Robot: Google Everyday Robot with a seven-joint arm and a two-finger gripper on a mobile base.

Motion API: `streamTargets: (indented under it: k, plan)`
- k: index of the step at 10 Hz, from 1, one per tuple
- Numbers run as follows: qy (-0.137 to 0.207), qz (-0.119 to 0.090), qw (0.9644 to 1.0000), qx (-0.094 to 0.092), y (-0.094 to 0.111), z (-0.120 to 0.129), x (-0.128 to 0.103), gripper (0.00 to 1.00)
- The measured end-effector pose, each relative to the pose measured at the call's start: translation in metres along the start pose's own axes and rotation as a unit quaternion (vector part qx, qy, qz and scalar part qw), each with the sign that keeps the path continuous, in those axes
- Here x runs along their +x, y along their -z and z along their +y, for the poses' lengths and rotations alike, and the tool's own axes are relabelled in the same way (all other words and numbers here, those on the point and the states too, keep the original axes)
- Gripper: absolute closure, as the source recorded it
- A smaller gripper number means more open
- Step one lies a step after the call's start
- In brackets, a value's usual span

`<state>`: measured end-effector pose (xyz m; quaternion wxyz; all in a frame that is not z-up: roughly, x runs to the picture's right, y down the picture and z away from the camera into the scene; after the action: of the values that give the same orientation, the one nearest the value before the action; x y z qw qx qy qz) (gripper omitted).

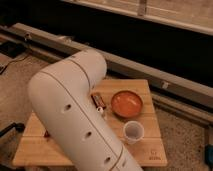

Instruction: Place the pepper in the ceramic bowl

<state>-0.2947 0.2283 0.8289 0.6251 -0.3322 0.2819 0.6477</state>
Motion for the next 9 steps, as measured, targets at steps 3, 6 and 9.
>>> streamTargets:
  k: [3,6,9]
  plan:
    - [0.006,-0.003,0.9999,-0.009,0.002,0.003,0.001,0.67]
    - [0.021,-0.016,0.9993,-0.026,0.039,0.005,0.003,0.96]
    - [0.043,-0.029,0.9983,-0.026,0.088,0.001,0.002,1.0]
